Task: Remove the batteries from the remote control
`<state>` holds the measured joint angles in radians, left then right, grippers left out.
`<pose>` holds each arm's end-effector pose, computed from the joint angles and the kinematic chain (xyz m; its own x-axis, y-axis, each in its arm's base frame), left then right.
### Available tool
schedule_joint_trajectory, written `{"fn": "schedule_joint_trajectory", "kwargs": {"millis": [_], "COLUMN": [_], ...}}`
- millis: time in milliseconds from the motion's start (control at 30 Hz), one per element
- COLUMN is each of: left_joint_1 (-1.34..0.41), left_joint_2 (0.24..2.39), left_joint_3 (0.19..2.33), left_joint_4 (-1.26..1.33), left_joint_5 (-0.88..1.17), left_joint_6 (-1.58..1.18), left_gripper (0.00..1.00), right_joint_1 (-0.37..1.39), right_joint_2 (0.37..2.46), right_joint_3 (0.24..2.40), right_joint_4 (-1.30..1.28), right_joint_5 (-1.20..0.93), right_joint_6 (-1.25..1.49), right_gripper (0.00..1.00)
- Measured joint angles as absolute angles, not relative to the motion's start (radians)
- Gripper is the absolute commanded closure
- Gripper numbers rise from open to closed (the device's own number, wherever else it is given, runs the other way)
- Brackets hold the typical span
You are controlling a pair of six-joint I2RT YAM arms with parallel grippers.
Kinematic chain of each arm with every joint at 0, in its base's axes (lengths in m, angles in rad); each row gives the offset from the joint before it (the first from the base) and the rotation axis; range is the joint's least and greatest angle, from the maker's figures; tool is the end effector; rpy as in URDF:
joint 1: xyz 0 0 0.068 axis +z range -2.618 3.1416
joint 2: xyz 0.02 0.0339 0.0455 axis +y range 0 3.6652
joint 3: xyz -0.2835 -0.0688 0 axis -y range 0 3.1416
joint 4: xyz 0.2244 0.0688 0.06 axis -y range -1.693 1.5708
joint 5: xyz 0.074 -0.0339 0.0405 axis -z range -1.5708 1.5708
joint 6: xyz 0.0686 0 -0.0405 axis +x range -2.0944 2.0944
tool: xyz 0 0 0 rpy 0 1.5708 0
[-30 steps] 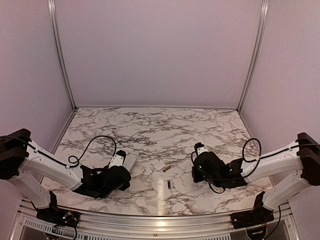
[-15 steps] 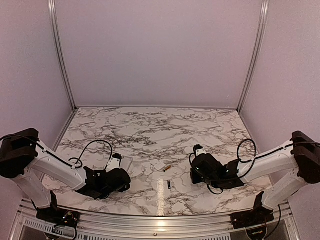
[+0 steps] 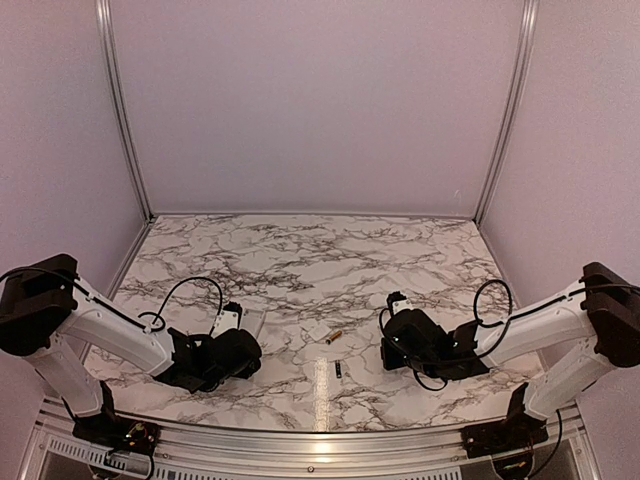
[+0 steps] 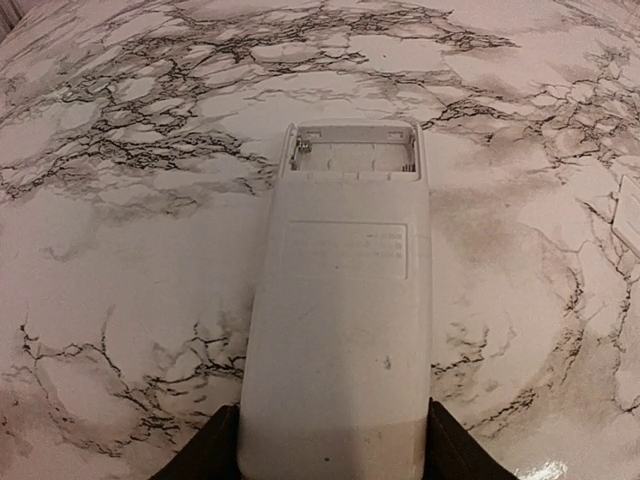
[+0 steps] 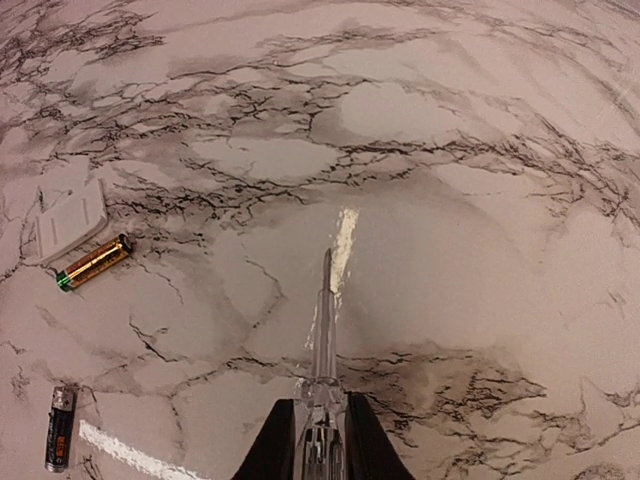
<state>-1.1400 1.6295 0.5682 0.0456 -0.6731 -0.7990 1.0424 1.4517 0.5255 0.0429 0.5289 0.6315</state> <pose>0.1498 -0.2236 0.1214 -0.6583 0.0906 -0.7472 0.1455 0.9893 -0.0082 0.1578 0.2016 0.1487 -0.6594 -0.1185 -0.7424 -0.2415 0.9686 0.0599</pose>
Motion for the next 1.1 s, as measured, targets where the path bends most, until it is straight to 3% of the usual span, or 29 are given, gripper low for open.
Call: {"fn": "schedule_joint_trajectory", "kwargs": {"millis": [400, 700, 833, 1000, 1100], "left_joint_1": [-1.137, -1.135, -1.135, -1.134, -1.134], "left_joint_2": [1.633, 1.634, 1.634, 1.603, 1.552], "left_joint_3": [0.574, 0.58, 0.588, 0.588, 0.589], "left_joint_4": [0.047, 0.075, 0.08, 0.043, -0.004], "left_joint_5": [-0.661, -0.619, -0.598, -0.57, -0.558], "left_joint_6": [-0.802, -0.802, -0.8, -0.793, -0.765], "left_gripper": [0.49, 0.02, 0.01, 0.01, 0.01], "right_joint_1": [1.047, 1.048, 1.048, 1.05, 1.05], "right_joint_2": [1.449, 1.449, 1.445, 1.415, 1.39], "right_joint_3": [0.52, 0.52, 0.52, 0.534, 0.566], "right_joint_4": [0.045, 0.047, 0.046, 0.035, 0.019], "right_joint_5": [0.506, 0.502, 0.5, 0.505, 0.517], "right_joint_6": [0.636, 0.624, 0.617, 0.595, 0.574], "right_gripper": [0.78, 0.64, 0.6, 0.42, 0.14]}}
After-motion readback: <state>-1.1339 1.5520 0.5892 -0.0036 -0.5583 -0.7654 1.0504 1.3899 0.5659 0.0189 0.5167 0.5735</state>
